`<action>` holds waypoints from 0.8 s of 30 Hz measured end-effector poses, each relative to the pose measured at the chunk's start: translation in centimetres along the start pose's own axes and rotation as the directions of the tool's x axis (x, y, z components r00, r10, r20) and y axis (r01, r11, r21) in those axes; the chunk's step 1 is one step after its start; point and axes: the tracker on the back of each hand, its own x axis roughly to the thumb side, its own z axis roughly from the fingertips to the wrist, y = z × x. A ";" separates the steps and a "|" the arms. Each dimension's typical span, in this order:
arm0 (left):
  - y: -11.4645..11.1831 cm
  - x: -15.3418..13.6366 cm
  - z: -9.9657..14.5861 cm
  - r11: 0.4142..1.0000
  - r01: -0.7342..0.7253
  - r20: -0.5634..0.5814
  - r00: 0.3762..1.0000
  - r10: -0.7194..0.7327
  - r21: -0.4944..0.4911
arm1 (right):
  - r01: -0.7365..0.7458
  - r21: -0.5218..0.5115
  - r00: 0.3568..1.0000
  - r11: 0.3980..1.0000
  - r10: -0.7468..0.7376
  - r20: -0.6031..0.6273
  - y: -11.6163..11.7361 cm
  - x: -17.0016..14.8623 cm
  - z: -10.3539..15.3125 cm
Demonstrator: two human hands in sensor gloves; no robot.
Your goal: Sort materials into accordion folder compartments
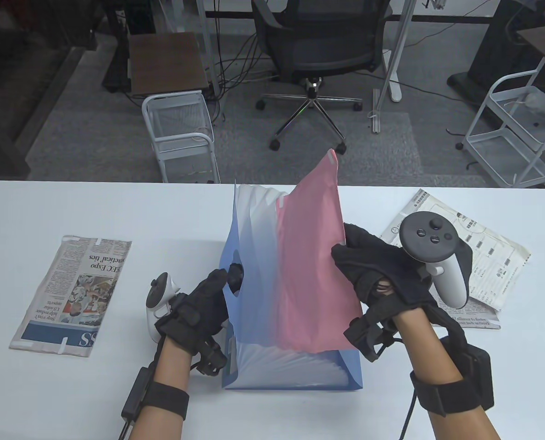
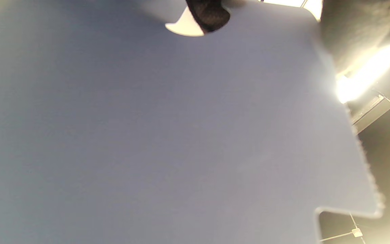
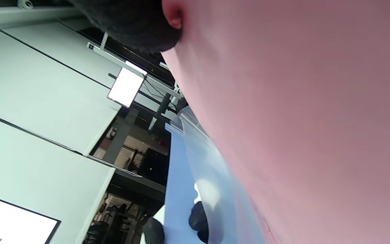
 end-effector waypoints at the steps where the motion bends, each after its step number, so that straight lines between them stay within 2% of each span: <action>1: 0.0 0.0 0.0 1.000 0.002 0.000 1.000 -0.002 0.000 | -0.002 0.003 1.000 1.000 0.002 -0.011 0.2 -0.1 -0.3; 6: 0.0 0.0 -0.1 1.000 -0.001 -0.001 1.000 0.001 -0.002 | -0.021 -0.021 0.997 1.000 0.019 -0.076 1.2 -0.7 -1.9; 13: 0.0 0.0 -0.1 1.000 0.001 0.001 1.000 -0.001 -0.001 | -0.171 -0.041 0.977 0.984 0.164 -0.139 3.1 -1.3 -3.3; 17: 0.0 0.0 -0.1 1.000 0.002 0.000 1.000 -0.002 -0.001 | -0.249 -0.024 0.954 0.968 0.241 -0.179 4.2 -1.6 -4.0; 24: -0.1 -0.1 -0.1 1.000 0.006 -0.001 1.000 -0.006 -0.001 | -0.358 0.022 0.902 0.933 0.352 -0.250 4.8 -1.5 -4.8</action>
